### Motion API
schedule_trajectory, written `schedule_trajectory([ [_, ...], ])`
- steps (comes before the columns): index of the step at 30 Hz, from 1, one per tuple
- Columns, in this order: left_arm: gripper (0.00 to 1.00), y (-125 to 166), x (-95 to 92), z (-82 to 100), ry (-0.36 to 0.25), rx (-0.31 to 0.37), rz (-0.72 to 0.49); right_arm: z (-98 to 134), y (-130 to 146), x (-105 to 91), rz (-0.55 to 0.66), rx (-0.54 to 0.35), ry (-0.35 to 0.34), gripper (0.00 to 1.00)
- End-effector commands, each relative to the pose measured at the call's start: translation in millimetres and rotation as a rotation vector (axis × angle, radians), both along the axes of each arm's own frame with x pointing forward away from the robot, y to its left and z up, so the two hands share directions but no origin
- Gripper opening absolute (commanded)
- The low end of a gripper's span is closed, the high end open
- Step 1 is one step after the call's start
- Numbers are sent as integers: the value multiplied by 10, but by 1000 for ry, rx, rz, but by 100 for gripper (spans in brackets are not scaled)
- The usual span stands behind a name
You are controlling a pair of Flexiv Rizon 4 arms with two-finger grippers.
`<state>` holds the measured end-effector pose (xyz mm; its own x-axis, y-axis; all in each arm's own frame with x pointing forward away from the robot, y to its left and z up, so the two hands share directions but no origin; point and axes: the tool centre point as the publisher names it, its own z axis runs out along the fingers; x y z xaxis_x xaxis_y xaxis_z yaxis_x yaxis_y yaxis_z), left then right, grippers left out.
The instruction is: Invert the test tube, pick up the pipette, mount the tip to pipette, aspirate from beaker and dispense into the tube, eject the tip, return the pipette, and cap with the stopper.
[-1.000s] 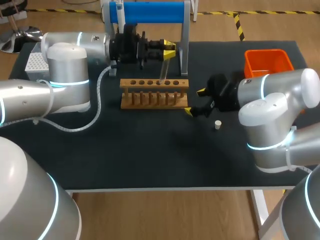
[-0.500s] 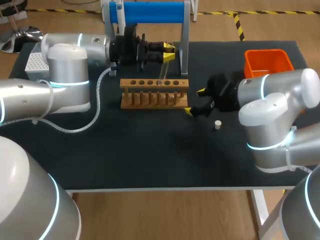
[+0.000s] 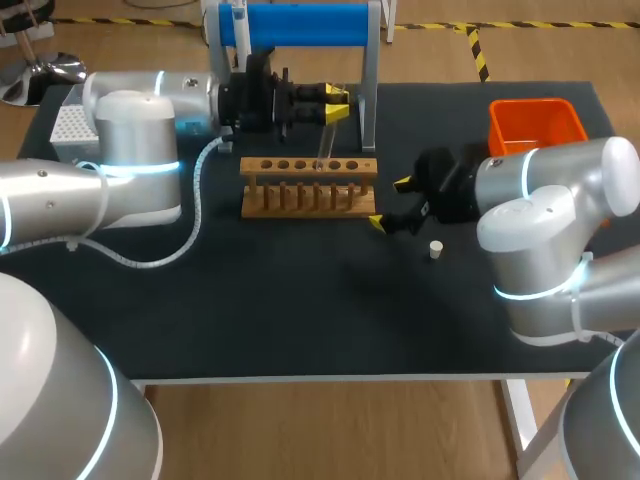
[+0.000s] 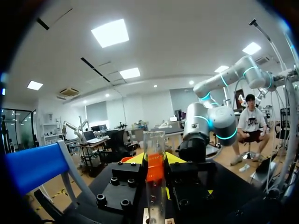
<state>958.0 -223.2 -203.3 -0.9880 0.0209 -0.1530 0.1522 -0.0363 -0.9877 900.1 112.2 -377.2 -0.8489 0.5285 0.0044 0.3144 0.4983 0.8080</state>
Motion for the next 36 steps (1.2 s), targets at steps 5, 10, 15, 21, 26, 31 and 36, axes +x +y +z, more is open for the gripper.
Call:
schedule_trajectory([
  [5, 0, 45, 0, 49, -16, 8, 12, -2, -7, -2, 1, 1, 0, 100],
  [10, 0, 74, 20, 45, -17, 11, 20, -2, -7, -2, 1, 1, 0, 100],
  [15, 0, 66, 34, 19, -18, 8, 27, -2, -7, -2, 1, 1, 0, 100],
  [21, 0, 42, 50, -21, -17, -4, 24, -2, -7, -2, 1, 1, 0, 100],
  [26, 0, 30, 48, -52, -9, -5, 20, -2, -7, -2, 1, 1, 0, 100],
  [31, 0, 30, 37, -112, 1, -5, 24, -2, -7, -2, 1, 1, 0, 100],
  [36, 0, 46, 51, -164, 6, -9, 33, -2, -7, -2, 1, 1, 0, 100],
])
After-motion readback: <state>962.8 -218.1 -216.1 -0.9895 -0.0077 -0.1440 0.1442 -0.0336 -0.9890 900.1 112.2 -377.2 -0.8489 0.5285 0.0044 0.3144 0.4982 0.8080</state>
